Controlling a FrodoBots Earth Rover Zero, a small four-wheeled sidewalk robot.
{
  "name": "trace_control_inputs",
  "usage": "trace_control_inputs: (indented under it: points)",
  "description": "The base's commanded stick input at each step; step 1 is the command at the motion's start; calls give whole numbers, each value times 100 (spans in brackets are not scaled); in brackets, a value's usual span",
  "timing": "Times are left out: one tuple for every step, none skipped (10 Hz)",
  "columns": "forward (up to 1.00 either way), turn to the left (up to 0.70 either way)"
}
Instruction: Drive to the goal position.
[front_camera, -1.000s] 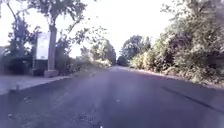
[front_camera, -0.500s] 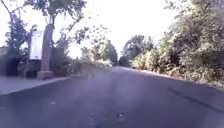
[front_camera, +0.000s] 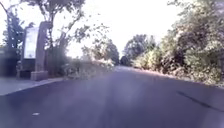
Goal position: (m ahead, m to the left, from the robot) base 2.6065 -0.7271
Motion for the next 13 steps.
trace_control_inputs:
  points:
    - [100,0]
    - [100,0]
    - [100,0]
    - [100,0]
    - [100,0]
    - [100,0]
    - [100,0]
    - [100,0]
    - [100,0]
    - [100,0]
    - [100,0]
    - [100,0]
    - [100,0]
